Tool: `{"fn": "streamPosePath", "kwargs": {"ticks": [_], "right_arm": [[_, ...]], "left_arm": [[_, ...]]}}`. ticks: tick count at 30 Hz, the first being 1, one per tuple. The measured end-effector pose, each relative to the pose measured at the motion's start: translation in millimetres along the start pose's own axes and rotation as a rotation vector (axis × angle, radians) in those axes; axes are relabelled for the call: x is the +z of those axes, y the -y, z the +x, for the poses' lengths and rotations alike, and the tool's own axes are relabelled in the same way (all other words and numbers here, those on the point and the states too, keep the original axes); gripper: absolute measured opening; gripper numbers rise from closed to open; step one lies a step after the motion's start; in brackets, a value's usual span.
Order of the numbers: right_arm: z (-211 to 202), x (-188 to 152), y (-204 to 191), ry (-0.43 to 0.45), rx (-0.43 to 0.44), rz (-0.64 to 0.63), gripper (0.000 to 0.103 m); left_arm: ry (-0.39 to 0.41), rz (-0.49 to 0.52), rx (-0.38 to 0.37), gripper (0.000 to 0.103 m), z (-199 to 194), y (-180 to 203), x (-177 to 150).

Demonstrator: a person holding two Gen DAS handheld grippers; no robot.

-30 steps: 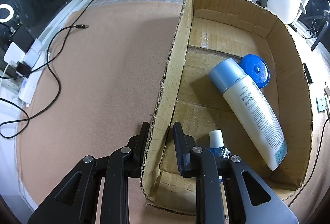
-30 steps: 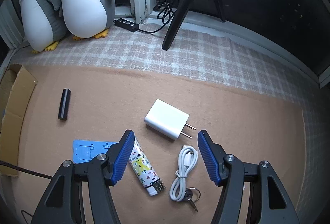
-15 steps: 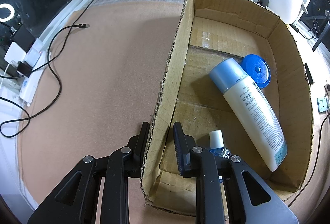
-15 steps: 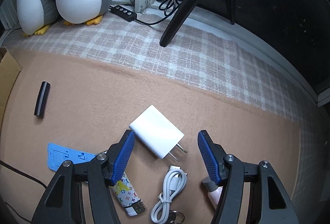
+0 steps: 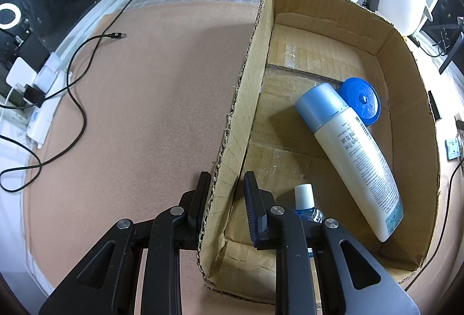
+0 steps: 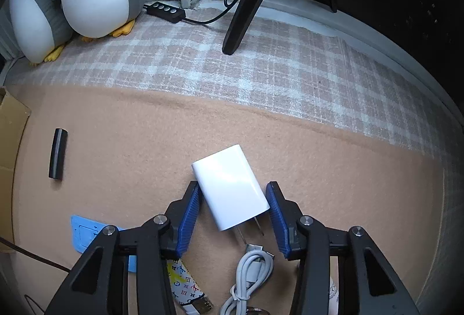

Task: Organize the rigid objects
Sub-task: 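Close the right gripper on the white wall charger, then carry the white charger with the right gripper into the box and release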

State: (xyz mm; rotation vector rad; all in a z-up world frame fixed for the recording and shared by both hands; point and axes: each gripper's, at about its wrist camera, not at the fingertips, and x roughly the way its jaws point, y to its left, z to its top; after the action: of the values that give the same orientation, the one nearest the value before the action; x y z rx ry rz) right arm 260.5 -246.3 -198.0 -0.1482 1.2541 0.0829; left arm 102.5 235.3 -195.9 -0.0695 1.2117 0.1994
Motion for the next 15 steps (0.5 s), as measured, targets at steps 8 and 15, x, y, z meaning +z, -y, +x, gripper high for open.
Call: {"fn": "streamPosePath", "kwargs": {"ticks": [8, 15], "right_arm": [[-5.6, -6.0, -2.7, 0.018, -0.002, 0.021, 0.035], [-12.3, -14.3, -19.3, 0.052, 0.012, 0.035, 0.035]], "left_arm": [[0.000, 0.000, 0.000, 0.020, 0.1, -0.1, 0.0], [0.001, 0.000, 0.001, 0.020, 0.0, 0.5, 0.1]]}}
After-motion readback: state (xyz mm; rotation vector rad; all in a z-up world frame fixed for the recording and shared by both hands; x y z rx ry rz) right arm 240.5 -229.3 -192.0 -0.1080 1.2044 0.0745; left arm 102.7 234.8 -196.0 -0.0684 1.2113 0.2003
